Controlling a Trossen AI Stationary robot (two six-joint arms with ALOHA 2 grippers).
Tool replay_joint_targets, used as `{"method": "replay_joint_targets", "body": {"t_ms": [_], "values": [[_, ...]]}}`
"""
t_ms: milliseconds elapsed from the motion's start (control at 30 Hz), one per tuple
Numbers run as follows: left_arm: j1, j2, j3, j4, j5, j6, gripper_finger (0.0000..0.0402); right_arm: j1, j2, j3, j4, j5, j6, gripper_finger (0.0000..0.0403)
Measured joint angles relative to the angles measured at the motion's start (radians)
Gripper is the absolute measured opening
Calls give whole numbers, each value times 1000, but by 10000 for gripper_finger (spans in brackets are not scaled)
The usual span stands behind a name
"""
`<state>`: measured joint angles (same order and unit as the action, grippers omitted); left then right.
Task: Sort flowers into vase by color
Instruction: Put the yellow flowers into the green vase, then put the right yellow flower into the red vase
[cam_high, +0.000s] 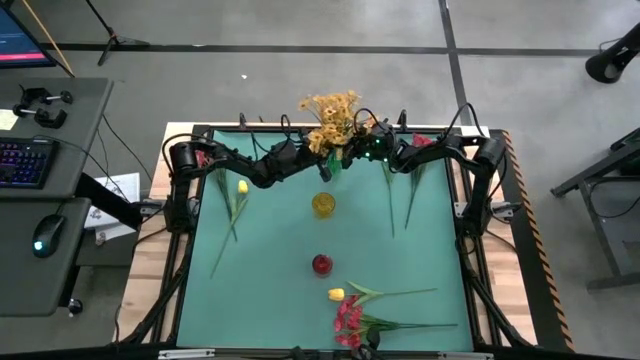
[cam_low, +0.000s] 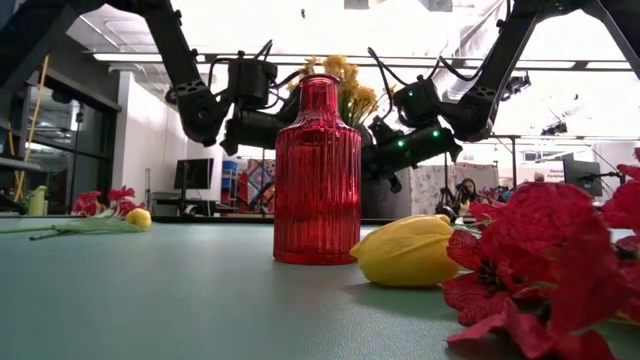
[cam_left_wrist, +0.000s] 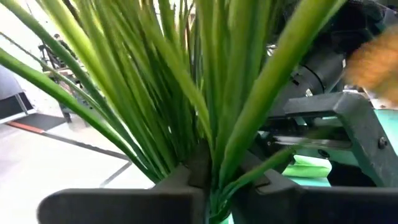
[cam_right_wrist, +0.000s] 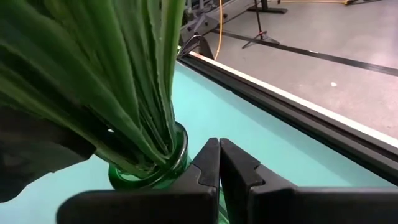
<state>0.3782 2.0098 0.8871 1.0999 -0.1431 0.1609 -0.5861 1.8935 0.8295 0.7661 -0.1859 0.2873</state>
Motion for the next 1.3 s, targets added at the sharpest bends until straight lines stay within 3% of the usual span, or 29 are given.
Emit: {"method": "replay_joint_targets", "body": {"t_ms": [400, 567, 767, 1000, 1167, 1300], "values": [[-41, -105, -3, -197, 4, 31, 206, 0, 0, 0, -1, -2, 0, 0], [-63, -190, -3, -317, -7, 75, 253, 1, -1, 0, 0, -6, 0, 0], [-81, -320, -2, -485, -41, 111, 262, -1, -1, 0, -3, 2, 0, 0], [-97, -511, -2, -822, -99, 100, 261, -4, -1, 0, -13, 0, -21, 0], [-100, -638, -13, -1056, -110, 34, 261, -15, -2, 0, -39, -13, -35, 0], [-99, -732, -66, -1134, -110, -25, 261, -40, -4, 0, -71, -65, -38, 0]]}}
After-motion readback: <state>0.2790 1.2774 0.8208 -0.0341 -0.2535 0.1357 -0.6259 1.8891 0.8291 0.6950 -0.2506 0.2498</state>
